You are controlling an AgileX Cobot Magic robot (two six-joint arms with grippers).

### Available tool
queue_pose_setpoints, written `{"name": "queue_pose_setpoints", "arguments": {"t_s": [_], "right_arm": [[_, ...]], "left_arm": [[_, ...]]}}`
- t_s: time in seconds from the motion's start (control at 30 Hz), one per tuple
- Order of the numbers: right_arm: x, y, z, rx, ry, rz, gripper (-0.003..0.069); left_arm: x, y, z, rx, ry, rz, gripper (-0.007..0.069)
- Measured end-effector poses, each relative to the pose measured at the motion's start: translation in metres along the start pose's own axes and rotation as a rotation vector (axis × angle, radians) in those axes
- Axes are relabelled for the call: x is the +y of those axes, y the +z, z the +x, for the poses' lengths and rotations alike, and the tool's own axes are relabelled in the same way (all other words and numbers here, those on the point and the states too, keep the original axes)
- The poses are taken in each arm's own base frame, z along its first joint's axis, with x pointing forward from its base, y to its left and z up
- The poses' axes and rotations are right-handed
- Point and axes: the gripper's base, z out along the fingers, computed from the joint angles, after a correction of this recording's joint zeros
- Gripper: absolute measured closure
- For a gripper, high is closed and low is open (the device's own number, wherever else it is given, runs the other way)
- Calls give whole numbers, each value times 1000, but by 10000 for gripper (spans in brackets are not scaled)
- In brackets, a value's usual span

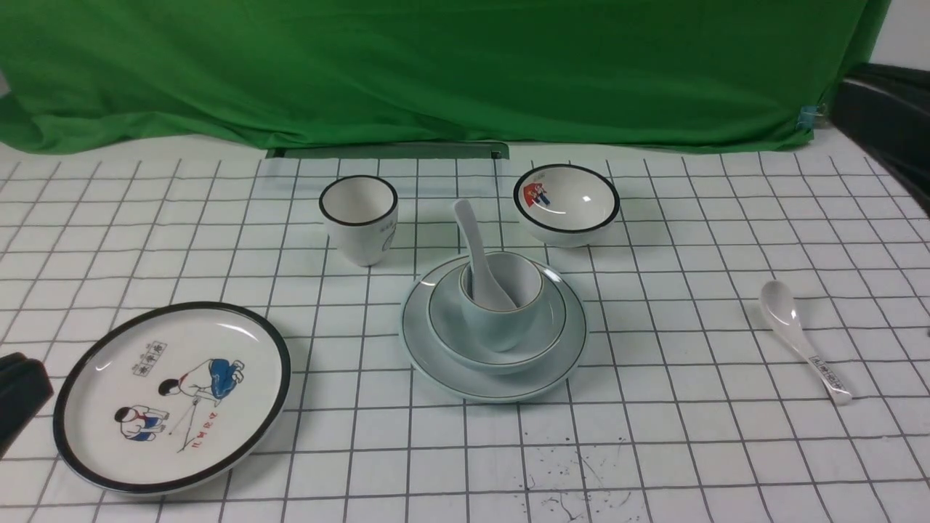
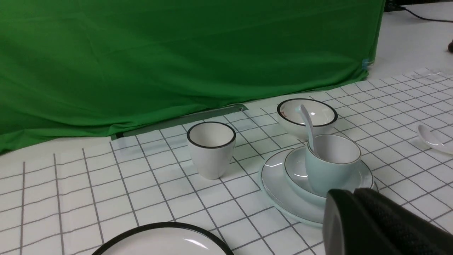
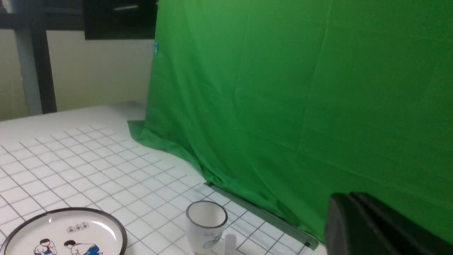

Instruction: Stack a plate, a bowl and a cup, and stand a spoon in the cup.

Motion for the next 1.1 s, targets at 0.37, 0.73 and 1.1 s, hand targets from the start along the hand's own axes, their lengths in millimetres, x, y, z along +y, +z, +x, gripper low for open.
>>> {"name": "queue_pose_setpoints", "arguments": {"t_s": [0.37, 0.73, 1.1], "right_arm": [[1, -27, 2, 43, 2, -13, 630], [1, -26, 3, 41, 5, -13, 617], [10, -53, 107, 3, 99, 152, 649]], "left_arm": [[0, -1, 0, -6, 2, -1, 653], [0, -1, -1, -8, 2, -1, 653], [0, -1, -1, -10, 2, -1, 653]]}}
